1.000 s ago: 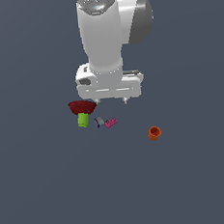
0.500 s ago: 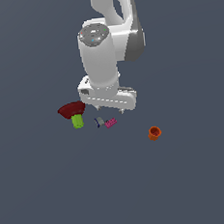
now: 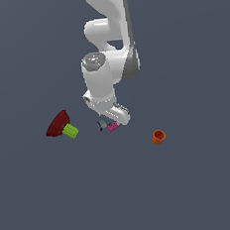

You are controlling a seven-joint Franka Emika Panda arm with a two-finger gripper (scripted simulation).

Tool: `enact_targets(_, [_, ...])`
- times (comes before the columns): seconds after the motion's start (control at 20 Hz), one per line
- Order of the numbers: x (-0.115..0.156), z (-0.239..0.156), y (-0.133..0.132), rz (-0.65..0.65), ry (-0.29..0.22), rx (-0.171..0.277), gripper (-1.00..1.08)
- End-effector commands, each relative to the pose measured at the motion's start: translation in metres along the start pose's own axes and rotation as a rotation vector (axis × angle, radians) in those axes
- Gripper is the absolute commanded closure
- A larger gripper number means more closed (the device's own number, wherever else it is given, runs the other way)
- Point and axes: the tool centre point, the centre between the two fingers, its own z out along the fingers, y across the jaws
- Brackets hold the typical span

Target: Pick up a designated object from a clutter of objects.

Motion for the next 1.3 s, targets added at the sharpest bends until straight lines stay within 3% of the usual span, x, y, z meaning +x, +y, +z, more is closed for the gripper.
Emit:
enact_targets(0.0, [-0.003, 0.017, 0.012, 0.092, 0.009, 0.000, -0.92])
enact_targets(0.6, [-0.016, 0.068, 0.059, 0.404, 0.056, -0.011, -0.92])
enact_targets(1.25, [-0.019, 0.080, 0.069, 0.458, 0.066, -0.015, -0.92])
